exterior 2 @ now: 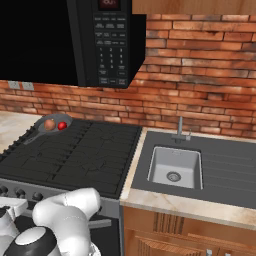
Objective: Place the pan on the rear left burner on the stove. Then place the tomato and the onion in the pan and turn on the rear left burner.
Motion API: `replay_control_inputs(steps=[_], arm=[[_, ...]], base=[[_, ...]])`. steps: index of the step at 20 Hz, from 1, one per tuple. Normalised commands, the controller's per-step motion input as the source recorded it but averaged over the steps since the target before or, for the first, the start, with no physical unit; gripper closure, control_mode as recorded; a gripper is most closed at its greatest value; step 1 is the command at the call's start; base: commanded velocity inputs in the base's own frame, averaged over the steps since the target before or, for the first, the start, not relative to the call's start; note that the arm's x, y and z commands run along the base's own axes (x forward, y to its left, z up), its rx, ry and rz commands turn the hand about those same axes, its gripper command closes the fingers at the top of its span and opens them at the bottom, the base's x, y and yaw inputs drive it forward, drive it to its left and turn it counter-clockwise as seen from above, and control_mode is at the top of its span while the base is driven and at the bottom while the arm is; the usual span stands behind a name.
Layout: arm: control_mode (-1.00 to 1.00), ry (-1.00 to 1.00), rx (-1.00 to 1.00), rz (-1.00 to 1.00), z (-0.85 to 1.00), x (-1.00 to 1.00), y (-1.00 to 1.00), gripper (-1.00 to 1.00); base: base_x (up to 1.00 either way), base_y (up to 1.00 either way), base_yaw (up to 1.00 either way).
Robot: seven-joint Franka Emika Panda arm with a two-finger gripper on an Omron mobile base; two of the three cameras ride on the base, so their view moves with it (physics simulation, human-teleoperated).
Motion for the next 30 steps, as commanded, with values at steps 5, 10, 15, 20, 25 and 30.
replay_control_inputs(steps=[5, 10, 15, 20, 25, 30], arm=[[-1.0, 0.0, 0.0, 0.0, -0.22, 0.13, 0.19, -1.0], [-1.0, 0.0, 0.0, 0.0, -0.2, 0.11, 0.22, -1.0], [-1.0, 0.0, 0.0, 0.0, -0.19, 0.07, 0.17, -1.0], [-1.0, 0.0, 0.01, 0.0, -0.19, 0.08, 0.11, -1.0], [-1.0, 0.0, 0.01, 0.0, -0.09, 0.03, 0.02, -1.0], [-1.0, 0.0, 0.0, 0.0, 0.0, 0.0, 0.0, -1.0]], base=[[0.0, 0.0, 0.0], [0.0, 0.0, 0.0], [0.0, 0.0, 0.0], [0.0, 0.0, 0.0], [0.0, 0.0, 0.0], [0.0, 0.0, 0.0]])
